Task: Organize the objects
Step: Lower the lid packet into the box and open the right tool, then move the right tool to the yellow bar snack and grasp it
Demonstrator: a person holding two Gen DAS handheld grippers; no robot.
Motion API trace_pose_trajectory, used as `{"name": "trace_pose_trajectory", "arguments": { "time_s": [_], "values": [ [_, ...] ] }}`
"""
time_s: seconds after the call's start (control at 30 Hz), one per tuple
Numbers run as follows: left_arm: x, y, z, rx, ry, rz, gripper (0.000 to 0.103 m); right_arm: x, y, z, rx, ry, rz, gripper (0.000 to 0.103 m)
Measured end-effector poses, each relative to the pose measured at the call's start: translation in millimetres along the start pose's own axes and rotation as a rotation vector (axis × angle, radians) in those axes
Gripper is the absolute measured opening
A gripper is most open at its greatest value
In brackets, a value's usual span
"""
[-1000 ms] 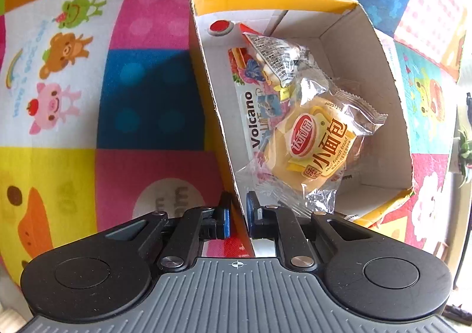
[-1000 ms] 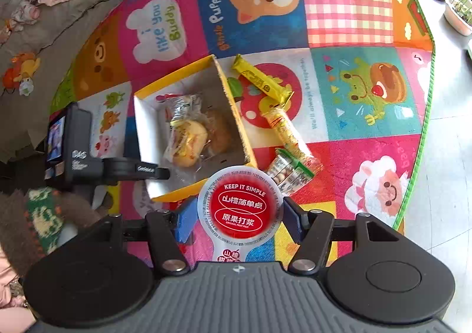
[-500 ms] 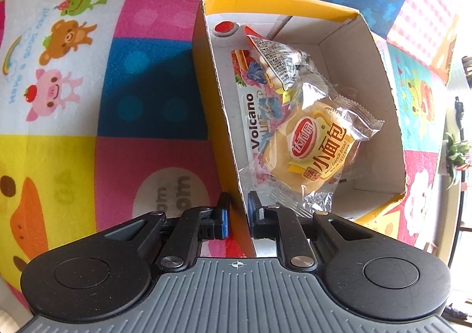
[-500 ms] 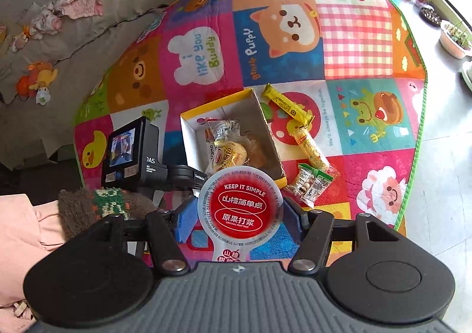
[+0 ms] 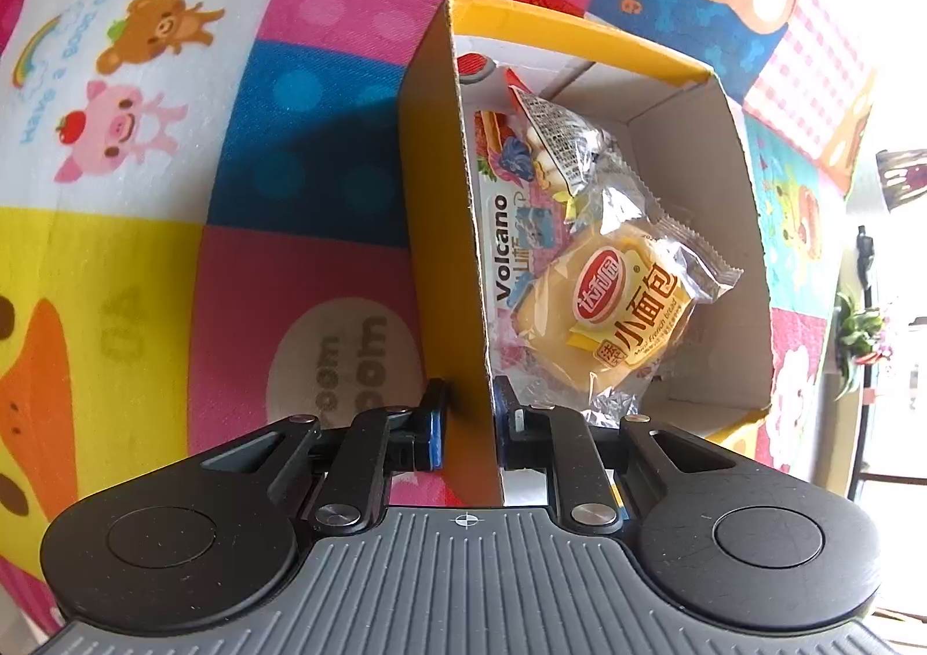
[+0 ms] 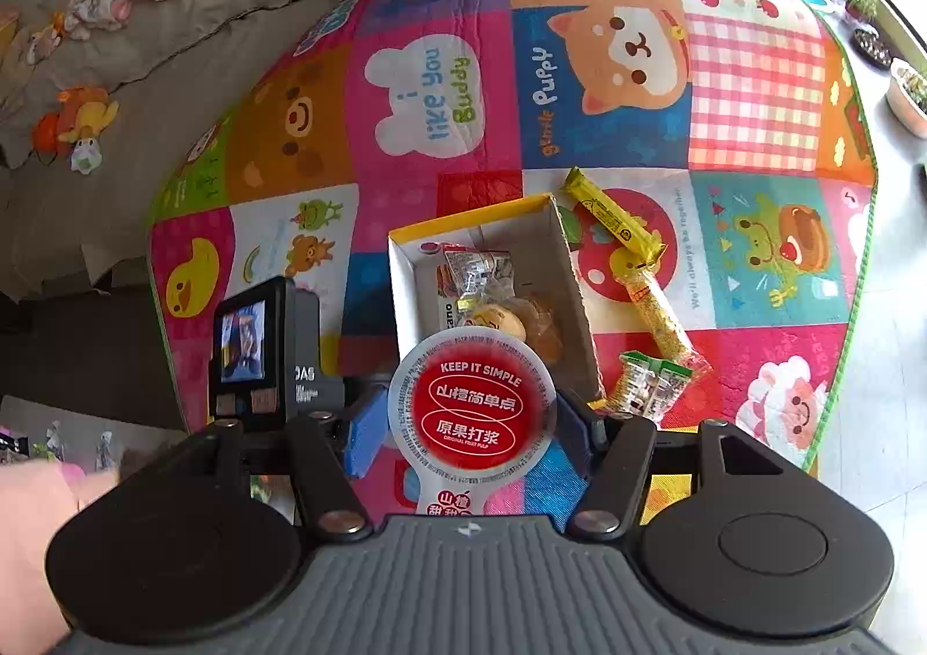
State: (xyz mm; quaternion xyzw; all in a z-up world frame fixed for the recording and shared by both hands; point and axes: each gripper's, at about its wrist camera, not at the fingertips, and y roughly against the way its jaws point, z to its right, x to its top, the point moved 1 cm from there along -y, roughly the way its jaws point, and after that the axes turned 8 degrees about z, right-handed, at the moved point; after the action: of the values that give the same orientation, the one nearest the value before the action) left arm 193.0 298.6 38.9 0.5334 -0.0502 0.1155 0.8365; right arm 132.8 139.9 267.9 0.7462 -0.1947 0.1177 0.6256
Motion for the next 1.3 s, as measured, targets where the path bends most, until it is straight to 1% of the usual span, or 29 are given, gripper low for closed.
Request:
{"name": "trace_pose_trajectory", "arguments": {
  "time_s": [0.13, 0.23, 0.37, 0.43, 0.47, 0.5, 0.6, 0.67, 0.73, 0.83, 0.93, 1.03, 1.17, 1.23, 1.3],
  "values": [
    [-2.4, 1.0, -7.9, -0.008, 0.026, 0.000, 0.019, 22.7, -33.3, 5.6, 0.007, -0.149, -0.027, 0.061],
    [-4.8, 0.6, -12.4, -0.008, 0.028, -0.009, 0.019, 34.9, -54.3, 11.4, 0.012, -0.265, -0.032, 0.061],
    [-4.3, -0.5, -17.0, -0.005, 0.037, -0.017, 0.019, 46.3, -65.0, 16.2, 0.059, -0.399, 0.018, 0.061],
    [-2.7, -0.4, -21.1, -0.007, 0.050, -0.021, 0.019, 50.6, -65.7, 16.7, 0.075, -0.420, 0.034, 0.066],
    [-1.9, -0.9, -23.0, -0.008, 0.059, -0.023, 0.019, 52.9, -64.6, 15.7, 0.074, -0.404, 0.040, 0.069],
    [-2.5, -2.1, -22.6, -0.007, 0.070, -0.025, 0.019, 53.5, -63.1, 15.4, 0.070, -0.382, 0.042, 0.071],
    [-1.7, -3.8, -23.0, -0.002, 0.087, -0.027, 0.019, 50.8, -55.9, 24.9, 0.057, -0.344, 0.044, 0.071],
    [-0.5, -4.9, -23.2, 0.001, 0.094, -0.034, 0.019, 43.5, -47.1, 40.0, 0.032, -0.330, 0.047, 0.071],
    [1.3, -2.7, -22.7, 0.012, 0.107, -0.034, 0.018, 33.9, -37.8, 57.0, -0.013, -0.279, 0.056, 0.071],
    [5.3, 0.0, -26.8, 0.029, 0.153, -0.038, 0.018, 12.8, -26.3, 88.9, -0.131, -0.162, 0.056, 0.071],
    [11.6, 2.9, -28.6, 0.061, 0.178, -0.029, 0.017, -11.8, -24.4, 120.9, -0.231, -0.058, 0.027, 0.071],
    [16.8, 4.1, -26.9, 0.099, 0.182, -0.019, 0.016, -31.5, -32.3, 144.4, -0.286, 0.041, -0.015, 0.071],
    [23.6, 5.0, -19.8, 0.148, 0.184, -0.012, 0.015, -49.4, -54.6, 163.8, -0.278, 0.123, -0.080, 0.071],
    [23.8, 5.1, -16.5, 0.165, 0.172, -0.010, 0.014, -54.9, -67.3, 167.8, -0.251, 0.144, -0.102, 0.071],
    [23.2, 3.8, -15.0, 0.172, 0.161, -0.013, 0.013, -58.7, -78.1, 171.9, -0.202, 0.127, -0.119, 0.072]
  ]
}}
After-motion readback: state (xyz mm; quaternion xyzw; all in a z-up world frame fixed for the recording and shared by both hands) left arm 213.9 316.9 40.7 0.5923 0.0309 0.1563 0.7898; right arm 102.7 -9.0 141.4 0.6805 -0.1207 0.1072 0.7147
